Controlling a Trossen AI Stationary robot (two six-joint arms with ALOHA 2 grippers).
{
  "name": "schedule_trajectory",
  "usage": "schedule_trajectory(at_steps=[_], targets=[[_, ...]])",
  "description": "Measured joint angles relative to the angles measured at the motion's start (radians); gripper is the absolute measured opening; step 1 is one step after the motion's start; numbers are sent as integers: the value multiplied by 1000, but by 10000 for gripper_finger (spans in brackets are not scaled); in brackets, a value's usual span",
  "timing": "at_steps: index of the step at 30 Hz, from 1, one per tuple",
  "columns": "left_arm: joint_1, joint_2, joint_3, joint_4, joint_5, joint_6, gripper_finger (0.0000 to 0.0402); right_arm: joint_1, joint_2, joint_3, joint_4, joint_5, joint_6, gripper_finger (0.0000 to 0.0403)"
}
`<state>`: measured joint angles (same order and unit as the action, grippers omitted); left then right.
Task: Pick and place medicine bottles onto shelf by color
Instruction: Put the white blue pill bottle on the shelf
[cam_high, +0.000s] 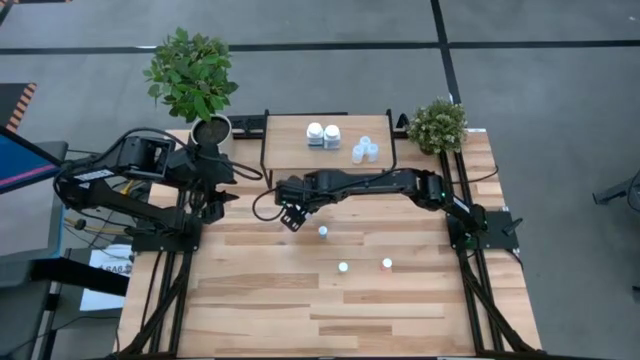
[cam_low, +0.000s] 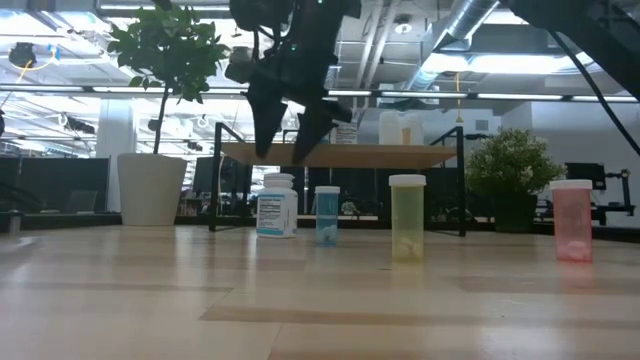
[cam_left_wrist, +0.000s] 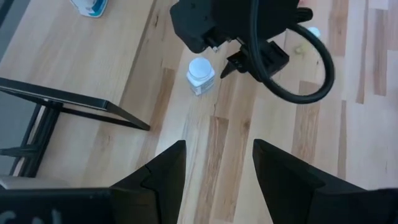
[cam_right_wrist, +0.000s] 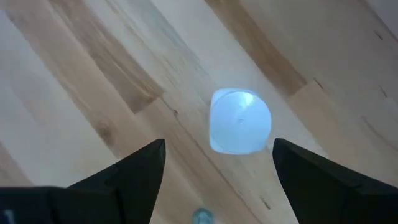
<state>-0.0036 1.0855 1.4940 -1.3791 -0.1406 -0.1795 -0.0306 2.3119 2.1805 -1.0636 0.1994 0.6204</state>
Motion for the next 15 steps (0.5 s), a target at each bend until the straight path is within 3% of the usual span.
schedule_trajectory(at_steps=[6,15], targets=[[0,1,0,0,0,0,174,0,0,-8,5,64,22,317],[0,1,0,0,3,0,174,3,0,-8,54,65,26,317]])
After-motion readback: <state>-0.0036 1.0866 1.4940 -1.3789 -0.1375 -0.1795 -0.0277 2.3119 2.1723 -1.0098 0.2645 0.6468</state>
